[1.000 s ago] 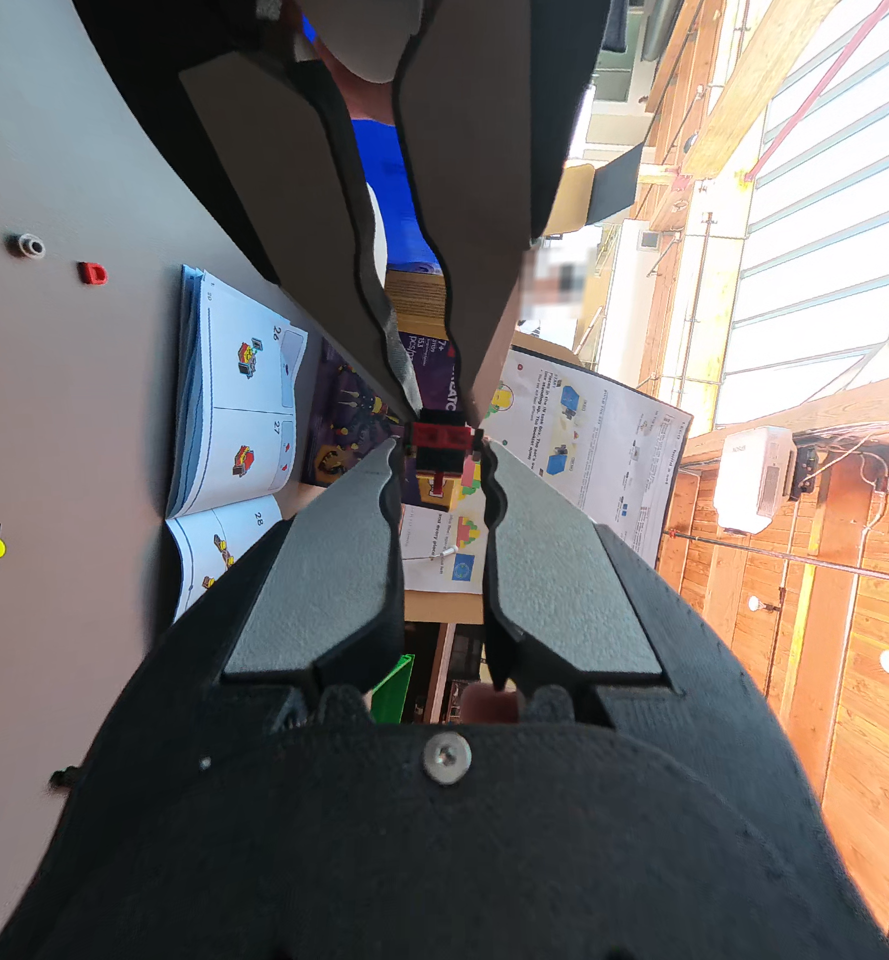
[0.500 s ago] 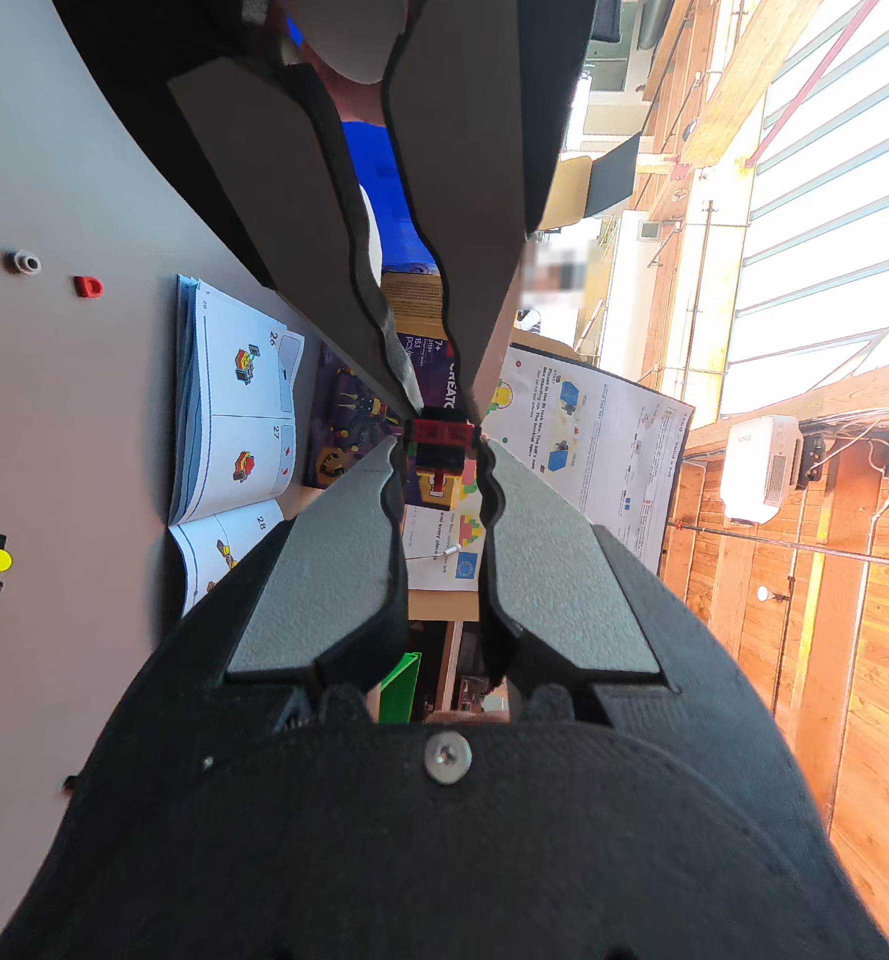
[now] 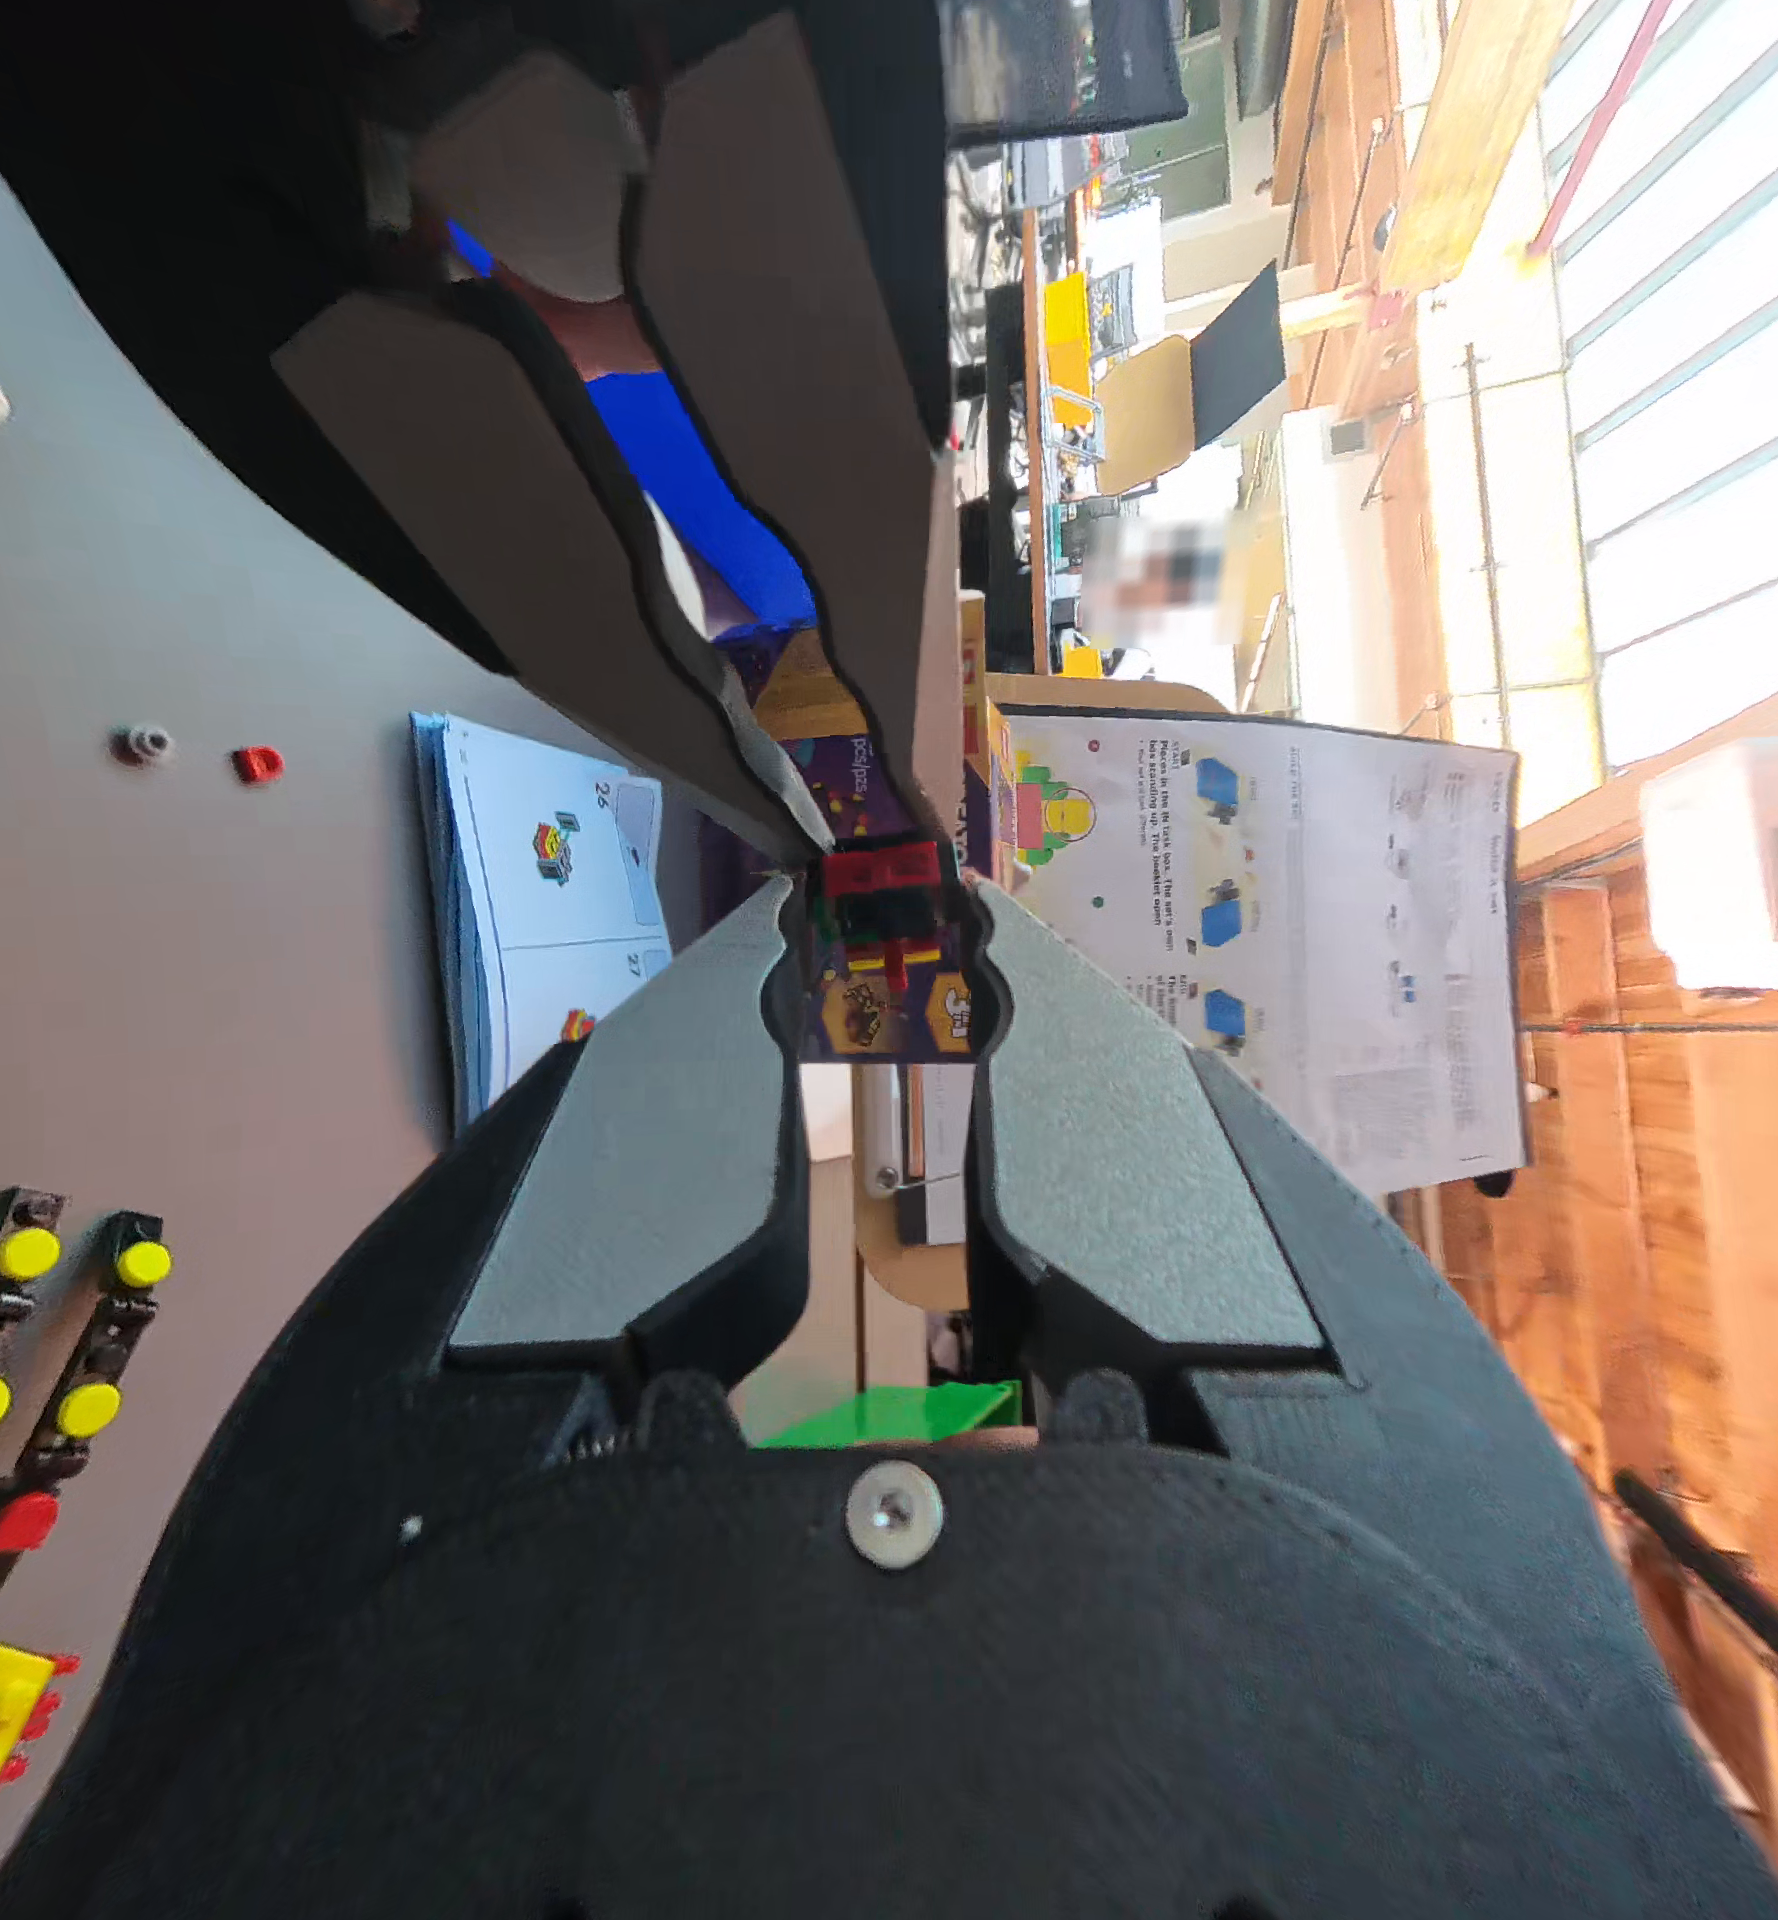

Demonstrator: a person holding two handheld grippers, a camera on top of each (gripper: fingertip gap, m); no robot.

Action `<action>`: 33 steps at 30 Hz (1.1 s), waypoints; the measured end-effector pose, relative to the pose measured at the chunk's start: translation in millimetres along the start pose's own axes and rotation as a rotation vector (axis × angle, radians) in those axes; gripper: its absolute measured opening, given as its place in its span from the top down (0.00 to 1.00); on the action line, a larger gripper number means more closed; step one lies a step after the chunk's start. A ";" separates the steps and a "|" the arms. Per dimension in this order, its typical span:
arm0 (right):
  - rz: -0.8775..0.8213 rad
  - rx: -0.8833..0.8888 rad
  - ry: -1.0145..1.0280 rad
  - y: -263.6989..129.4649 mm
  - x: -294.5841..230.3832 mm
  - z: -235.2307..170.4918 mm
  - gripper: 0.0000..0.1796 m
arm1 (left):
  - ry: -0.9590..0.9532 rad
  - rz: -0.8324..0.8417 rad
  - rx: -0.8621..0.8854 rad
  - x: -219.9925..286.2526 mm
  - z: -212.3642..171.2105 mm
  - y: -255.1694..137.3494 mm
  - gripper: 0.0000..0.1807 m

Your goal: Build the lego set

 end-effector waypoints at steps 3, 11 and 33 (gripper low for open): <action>0.021 0.013 0.094 0.6 4.9 -2.6 0.87 | -0.128 -0.030 0.055 -4.8 -4.0 -0.2 0.93; 0.068 0.150 0.309 -13.4 21.0 5.7 0.84 | -0.305 -0.045 0.322 -20.5 1.6 -19.7 0.93; 0.165 0.474 0.546 -53.1 47.4 40.1 0.81 | -0.682 -0.342 1.016 -40.6 14.3 -48.3 0.93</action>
Point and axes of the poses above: each gripper's, where its closed fingertips meet, y out along the fingers, z out of its top, x = y × z across the jaws, the point moved 7 cm from there along -y, back along the fingers, and after that the axes turned 13 degrees about -z, right-handed, at the moved point
